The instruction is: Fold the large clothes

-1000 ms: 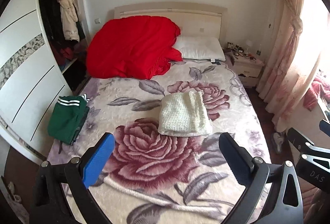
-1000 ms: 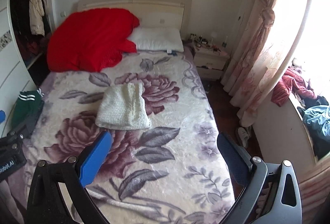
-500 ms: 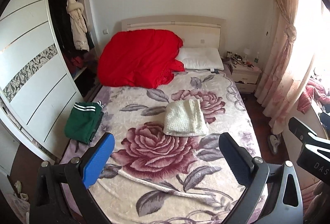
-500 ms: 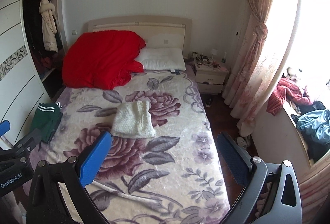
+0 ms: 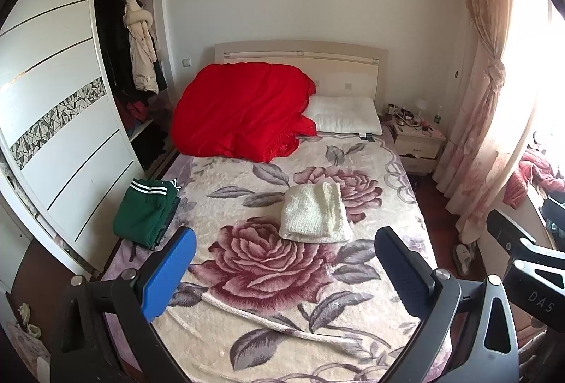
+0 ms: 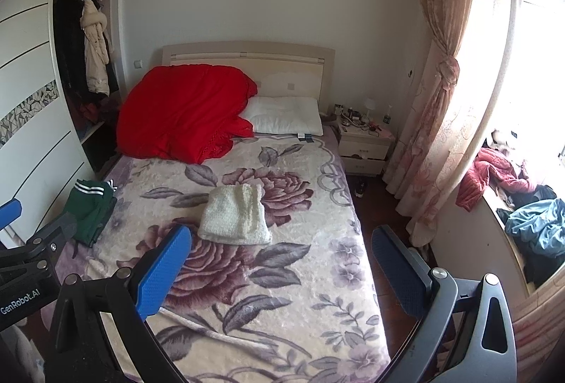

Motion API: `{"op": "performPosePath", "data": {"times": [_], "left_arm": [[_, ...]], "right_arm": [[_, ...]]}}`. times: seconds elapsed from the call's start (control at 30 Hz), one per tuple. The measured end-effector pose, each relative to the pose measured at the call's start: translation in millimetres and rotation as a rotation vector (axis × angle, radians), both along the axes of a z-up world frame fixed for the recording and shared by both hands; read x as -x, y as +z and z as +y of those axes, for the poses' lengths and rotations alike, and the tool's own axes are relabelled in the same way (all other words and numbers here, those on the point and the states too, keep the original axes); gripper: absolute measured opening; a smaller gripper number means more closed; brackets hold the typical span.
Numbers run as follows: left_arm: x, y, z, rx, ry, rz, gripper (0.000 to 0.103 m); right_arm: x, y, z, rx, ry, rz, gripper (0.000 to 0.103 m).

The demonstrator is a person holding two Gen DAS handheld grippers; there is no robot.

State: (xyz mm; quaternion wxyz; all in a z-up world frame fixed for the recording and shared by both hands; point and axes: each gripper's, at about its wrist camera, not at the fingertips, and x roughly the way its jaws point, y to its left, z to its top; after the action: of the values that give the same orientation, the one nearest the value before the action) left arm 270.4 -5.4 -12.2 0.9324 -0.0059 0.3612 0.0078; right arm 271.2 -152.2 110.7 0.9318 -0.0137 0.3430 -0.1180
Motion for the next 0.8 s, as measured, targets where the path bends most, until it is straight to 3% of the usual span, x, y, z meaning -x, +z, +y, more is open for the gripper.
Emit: {"op": "performPosePath", "data": {"times": [0.8], "left_arm": [[6, 6, 3, 0.006, 0.002, -0.006, 0.103]], "right_arm": [[-12, 7, -3, -0.019, 0.053, 0.01, 0.103]]}}
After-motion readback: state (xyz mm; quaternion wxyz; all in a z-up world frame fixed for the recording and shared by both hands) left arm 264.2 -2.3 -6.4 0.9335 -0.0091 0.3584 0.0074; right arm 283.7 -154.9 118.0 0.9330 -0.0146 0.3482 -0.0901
